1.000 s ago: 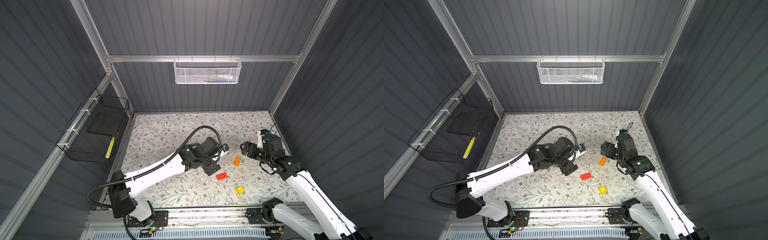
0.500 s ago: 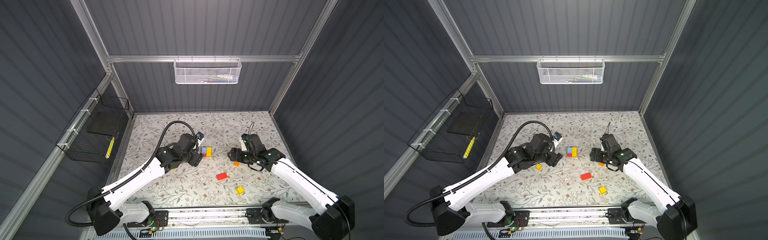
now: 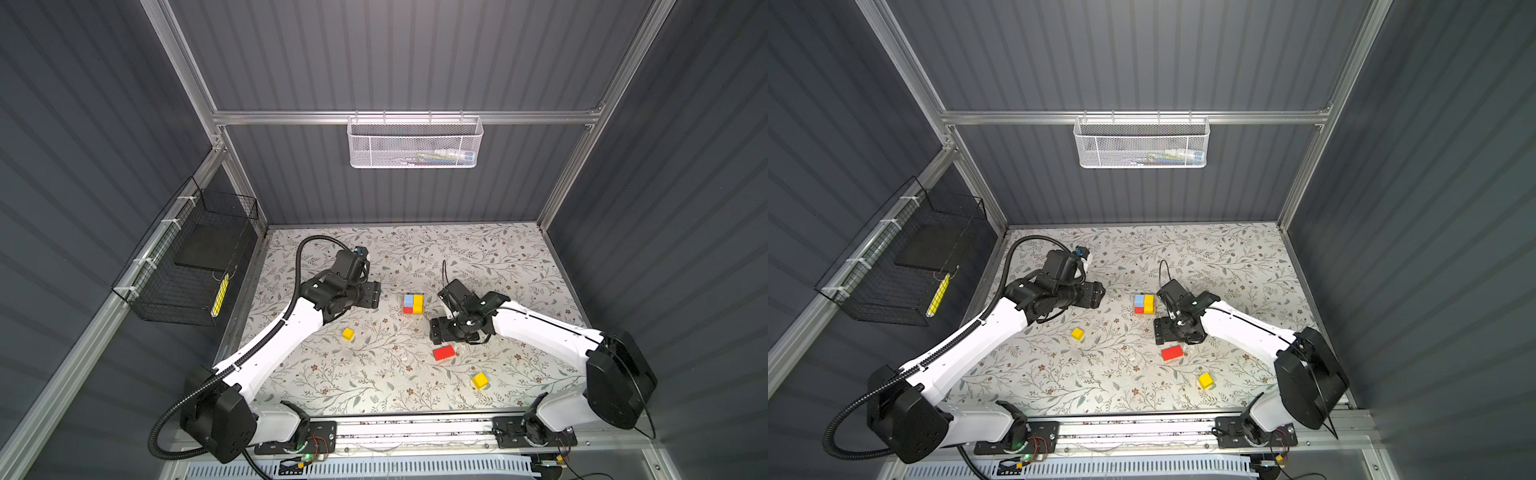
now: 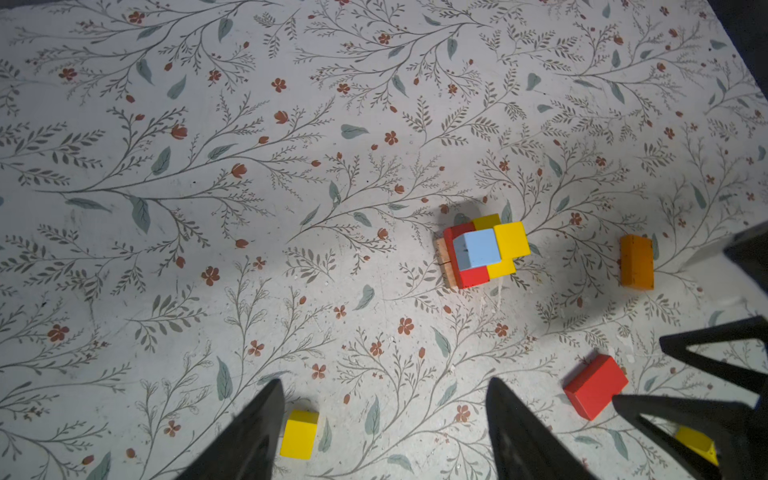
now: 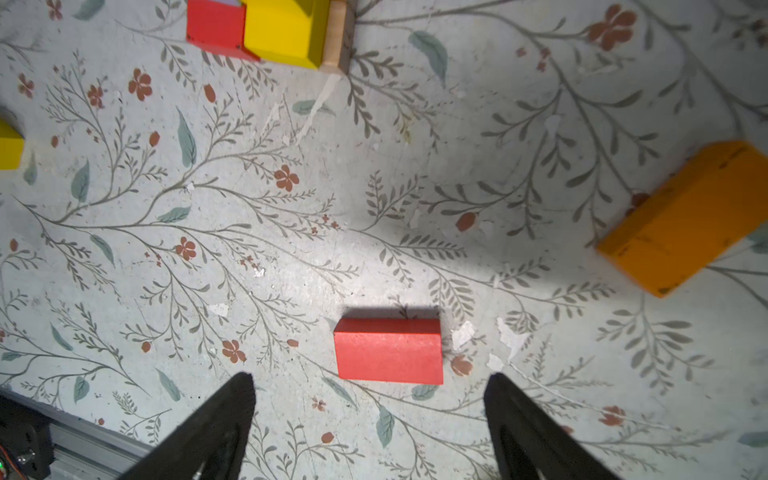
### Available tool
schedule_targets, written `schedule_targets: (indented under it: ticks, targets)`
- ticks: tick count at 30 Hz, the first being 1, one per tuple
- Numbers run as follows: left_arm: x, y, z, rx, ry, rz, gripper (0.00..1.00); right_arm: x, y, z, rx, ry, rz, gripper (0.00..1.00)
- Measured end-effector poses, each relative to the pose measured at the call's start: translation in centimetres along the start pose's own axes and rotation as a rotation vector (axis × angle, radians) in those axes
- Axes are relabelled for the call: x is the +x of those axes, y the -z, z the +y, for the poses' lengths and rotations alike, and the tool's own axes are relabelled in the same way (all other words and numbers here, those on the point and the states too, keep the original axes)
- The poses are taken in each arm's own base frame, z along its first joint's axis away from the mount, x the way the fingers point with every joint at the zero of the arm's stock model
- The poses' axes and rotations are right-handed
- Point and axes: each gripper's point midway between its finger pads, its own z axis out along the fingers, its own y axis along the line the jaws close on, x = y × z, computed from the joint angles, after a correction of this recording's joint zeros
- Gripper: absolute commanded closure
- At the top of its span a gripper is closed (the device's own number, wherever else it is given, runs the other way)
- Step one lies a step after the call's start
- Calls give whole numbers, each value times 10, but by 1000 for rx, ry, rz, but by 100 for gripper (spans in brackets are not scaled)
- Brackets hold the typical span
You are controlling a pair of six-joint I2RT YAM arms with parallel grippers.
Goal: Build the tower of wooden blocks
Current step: 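Move the right gripper over the red block while the left gripper withdraws, then lower the right gripper and close it on the red block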
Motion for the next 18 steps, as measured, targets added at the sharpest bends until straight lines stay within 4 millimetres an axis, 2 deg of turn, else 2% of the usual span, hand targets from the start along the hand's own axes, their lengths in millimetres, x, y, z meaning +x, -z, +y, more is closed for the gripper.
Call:
schedule_targets:
  ticks: [8, 18]
  targets:
    - [9, -8, 23, 13, 129, 38, 23, 10, -16, 1, 41, 33, 45, 7]
    - [9, -9, 20, 50, 152, 38, 23, 19, -26, 3, 64, 58, 74, 6]
